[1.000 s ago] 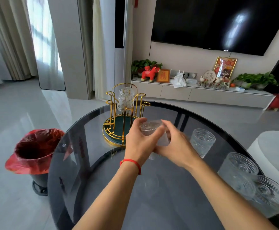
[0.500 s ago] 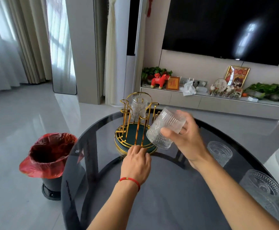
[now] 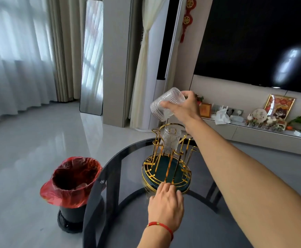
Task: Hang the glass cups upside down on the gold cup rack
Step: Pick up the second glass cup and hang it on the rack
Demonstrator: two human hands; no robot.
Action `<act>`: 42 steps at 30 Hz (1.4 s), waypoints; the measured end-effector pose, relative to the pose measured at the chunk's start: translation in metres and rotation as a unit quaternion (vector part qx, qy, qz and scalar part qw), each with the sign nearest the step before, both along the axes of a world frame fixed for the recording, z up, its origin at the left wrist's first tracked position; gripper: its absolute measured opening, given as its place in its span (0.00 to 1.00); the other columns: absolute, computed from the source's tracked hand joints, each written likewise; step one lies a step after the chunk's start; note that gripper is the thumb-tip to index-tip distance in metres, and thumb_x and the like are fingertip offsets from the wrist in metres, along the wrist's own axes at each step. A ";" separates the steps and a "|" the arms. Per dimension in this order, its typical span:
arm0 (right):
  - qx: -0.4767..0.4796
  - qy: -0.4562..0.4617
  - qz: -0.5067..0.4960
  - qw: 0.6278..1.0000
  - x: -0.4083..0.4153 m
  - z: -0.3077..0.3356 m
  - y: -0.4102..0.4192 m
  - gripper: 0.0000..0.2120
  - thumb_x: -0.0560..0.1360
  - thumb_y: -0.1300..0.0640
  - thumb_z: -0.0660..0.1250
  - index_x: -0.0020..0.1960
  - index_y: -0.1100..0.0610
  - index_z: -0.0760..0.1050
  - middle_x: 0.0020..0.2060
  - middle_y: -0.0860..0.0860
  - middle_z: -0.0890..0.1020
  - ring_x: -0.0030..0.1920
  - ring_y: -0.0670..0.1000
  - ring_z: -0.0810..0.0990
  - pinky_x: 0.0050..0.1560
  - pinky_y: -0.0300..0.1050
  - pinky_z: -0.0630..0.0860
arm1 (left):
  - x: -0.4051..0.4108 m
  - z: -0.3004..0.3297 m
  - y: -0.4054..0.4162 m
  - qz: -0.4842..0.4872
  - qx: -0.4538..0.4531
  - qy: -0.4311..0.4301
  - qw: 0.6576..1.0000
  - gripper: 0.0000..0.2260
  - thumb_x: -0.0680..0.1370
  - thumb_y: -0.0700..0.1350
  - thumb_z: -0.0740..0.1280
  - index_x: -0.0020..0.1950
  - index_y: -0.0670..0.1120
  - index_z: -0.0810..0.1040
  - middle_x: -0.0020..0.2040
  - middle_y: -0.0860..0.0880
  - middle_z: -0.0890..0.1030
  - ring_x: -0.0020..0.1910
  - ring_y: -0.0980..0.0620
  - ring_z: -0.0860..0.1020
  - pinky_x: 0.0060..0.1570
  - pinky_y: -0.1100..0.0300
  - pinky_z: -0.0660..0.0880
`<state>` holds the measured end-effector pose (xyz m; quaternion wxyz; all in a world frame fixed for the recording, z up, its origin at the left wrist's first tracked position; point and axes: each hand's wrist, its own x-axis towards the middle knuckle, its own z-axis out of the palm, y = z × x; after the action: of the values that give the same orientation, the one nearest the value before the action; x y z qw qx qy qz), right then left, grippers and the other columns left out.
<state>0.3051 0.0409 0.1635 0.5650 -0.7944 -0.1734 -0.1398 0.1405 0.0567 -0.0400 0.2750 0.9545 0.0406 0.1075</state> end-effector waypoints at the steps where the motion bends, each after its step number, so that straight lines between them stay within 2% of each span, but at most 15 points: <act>1: -0.035 0.004 -0.001 0.999 0.006 -0.003 0.004 0.39 0.62 0.45 0.84 0.66 0.52 0.67 0.53 0.46 0.74 0.49 0.45 0.74 0.41 0.41 0.71 | 0.001 0.001 0.001 -0.004 -0.004 0.001 1.000 0.19 0.86 0.52 0.46 0.56 0.48 0.76 0.57 0.51 0.78 0.61 0.51 0.72 0.62 0.53 0.74; 4: -0.125 0.016 -0.016 0.992 0.021 -0.015 0.013 0.44 0.62 0.43 0.83 0.70 0.54 0.66 0.58 0.50 0.72 0.55 0.52 0.73 0.46 0.45 0.70 | 0.005 0.001 0.004 -0.007 -0.027 0.005 1.000 0.19 0.86 0.51 0.47 0.57 0.47 0.77 0.57 0.50 0.78 0.60 0.52 0.73 0.65 0.55 0.73; 10: -0.235 0.037 -0.045 0.970 0.031 -0.037 0.022 0.43 0.63 0.39 0.82 0.70 0.55 0.68 0.58 0.52 0.76 0.55 0.54 0.75 0.50 0.50 0.72 | 0.003 0.002 0.002 0.006 -0.046 0.021 0.999 0.19 0.85 0.53 0.48 0.58 0.47 0.76 0.58 0.51 0.78 0.64 0.51 0.73 0.65 0.52 0.75; 13: -0.292 0.016 -0.041 0.955 0.029 -0.043 0.024 0.40 0.65 0.39 0.80 0.71 0.49 0.69 0.61 0.51 0.77 0.53 0.55 0.76 0.48 0.49 0.71 | 0.004 0.004 0.001 0.012 -0.038 0.024 0.999 0.18 0.85 0.53 0.49 0.58 0.47 0.76 0.58 0.50 0.77 0.63 0.51 0.73 0.64 0.51 0.75; 17: -0.378 -0.006 -0.048 0.925 0.029 -0.048 0.026 0.38 0.64 0.35 0.79 0.70 0.44 0.71 0.63 0.52 0.80 0.58 0.58 0.79 0.51 0.50 0.74 | 0.003 0.004 -0.001 0.009 -0.038 0.039 0.998 0.19 0.85 0.53 0.49 0.61 0.46 0.76 0.61 0.49 0.77 0.65 0.50 0.72 0.67 0.49 0.74; 22: -0.401 0.008 -0.036 0.916 0.031 -0.046 0.027 0.40 0.64 0.35 0.79 0.72 0.44 0.71 0.66 0.53 0.79 0.62 0.60 0.78 0.50 0.49 0.69 | 0.004 0.004 0.000 0.007 -0.032 0.046 0.998 0.20 0.85 0.53 0.49 0.63 0.46 0.76 0.62 0.49 0.77 0.67 0.49 0.72 0.69 0.50 0.73; 26: -0.433 0.026 -0.016 0.901 0.033 -0.043 0.029 0.34 0.66 0.38 0.78 0.70 0.45 0.75 0.67 0.53 0.79 0.64 0.60 0.76 0.52 0.50 0.69 | 0.004 0.004 -0.001 0.005 -0.032 0.047 0.998 0.19 0.85 0.53 0.49 0.64 0.46 0.75 0.63 0.49 0.77 0.68 0.50 0.72 0.70 0.49 0.72; 33: -0.503 0.030 0.013 0.864 0.029 -0.038 0.032 0.34 0.69 0.36 0.76 0.73 0.43 0.75 0.72 0.52 0.77 0.70 0.60 0.74 0.66 0.57 0.73 | 0.005 0.002 -0.001 0.008 -0.025 0.046 0.999 0.20 0.85 0.53 0.49 0.64 0.45 0.75 0.64 0.48 0.77 0.68 0.49 0.72 0.70 0.49 0.73; 37: -0.534 0.048 0.043 0.843 0.032 -0.033 0.033 0.35 0.71 0.36 0.74 0.75 0.44 0.74 0.76 0.53 0.74 0.74 0.60 0.71 0.71 0.62 0.71 | 0.004 0.001 -0.001 0.004 -0.021 0.051 0.998 0.19 0.85 0.53 0.49 0.63 0.46 0.75 0.63 0.48 0.77 0.68 0.48 0.72 0.69 0.49 0.73; 40: -0.538 0.053 0.058 0.839 0.033 -0.033 0.029 0.35 0.73 0.31 0.69 0.76 0.43 0.73 0.78 0.53 0.71 0.77 0.61 0.68 0.74 0.65 0.67 | 0.004 0.001 0.000 0.007 -0.032 0.044 0.998 0.19 0.85 0.53 0.50 0.63 0.45 0.76 0.63 0.48 0.77 0.68 0.48 0.72 0.68 0.49 0.74; 42: -0.508 0.053 0.059 0.858 0.031 -0.033 0.023 0.37 0.74 0.27 0.62 0.77 0.45 0.71 0.79 0.52 0.69 0.78 0.61 0.66 0.75 0.66 0.64 | 0.004 0.002 0.000 0.011 -0.035 0.033 0.999 0.19 0.85 0.53 0.50 0.61 0.46 0.77 0.62 0.48 0.78 0.68 0.49 0.73 0.66 0.50 0.75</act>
<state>0.3363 0.0641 0.1309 0.0987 -0.9656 -0.2368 0.0433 0.1442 0.0570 -0.0382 0.3058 0.9468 0.0637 0.0774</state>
